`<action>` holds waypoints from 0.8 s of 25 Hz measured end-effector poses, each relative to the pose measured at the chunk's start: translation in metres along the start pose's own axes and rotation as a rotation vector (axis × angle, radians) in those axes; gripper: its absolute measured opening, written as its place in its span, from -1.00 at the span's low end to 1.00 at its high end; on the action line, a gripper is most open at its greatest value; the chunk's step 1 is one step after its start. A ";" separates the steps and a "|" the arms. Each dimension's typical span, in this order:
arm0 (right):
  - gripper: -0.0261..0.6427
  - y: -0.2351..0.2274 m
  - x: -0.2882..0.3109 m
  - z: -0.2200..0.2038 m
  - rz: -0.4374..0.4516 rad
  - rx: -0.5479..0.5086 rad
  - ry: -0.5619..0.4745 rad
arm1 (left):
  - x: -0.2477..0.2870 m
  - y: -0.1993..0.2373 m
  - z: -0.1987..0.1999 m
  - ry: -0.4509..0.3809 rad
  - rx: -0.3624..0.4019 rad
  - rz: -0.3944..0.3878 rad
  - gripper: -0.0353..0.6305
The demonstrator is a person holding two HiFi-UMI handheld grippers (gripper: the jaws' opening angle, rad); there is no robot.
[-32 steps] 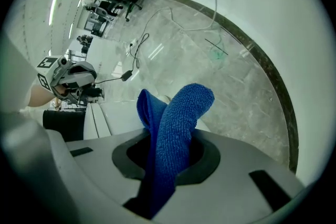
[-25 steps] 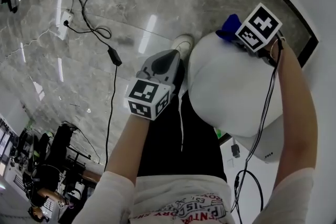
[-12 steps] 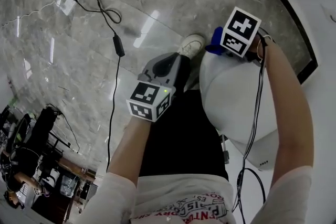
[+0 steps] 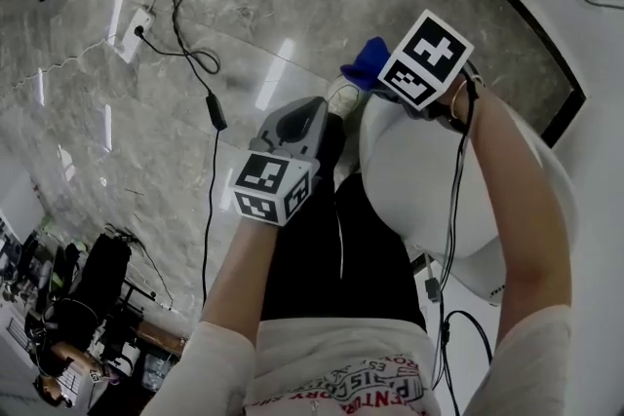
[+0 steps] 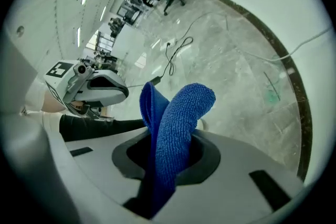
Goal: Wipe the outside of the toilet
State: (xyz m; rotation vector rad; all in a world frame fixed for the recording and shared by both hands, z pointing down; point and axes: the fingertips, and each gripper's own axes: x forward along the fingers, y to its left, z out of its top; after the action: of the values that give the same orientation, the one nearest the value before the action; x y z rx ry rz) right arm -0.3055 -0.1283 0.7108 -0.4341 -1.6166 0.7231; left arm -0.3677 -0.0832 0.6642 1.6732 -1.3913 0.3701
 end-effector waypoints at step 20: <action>-0.71 -0.023 -0.213 -0.221 -0.278 0.581 -0.668 | 0.113 -0.282 0.135 0.184 0.441 -0.319 -0.87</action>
State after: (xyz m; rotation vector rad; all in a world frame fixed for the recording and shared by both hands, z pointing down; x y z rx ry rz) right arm -0.0485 -0.2365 0.5801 0.4968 -1.9117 1.1430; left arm -0.1194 -0.2699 0.5456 2.1200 -0.9278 0.6617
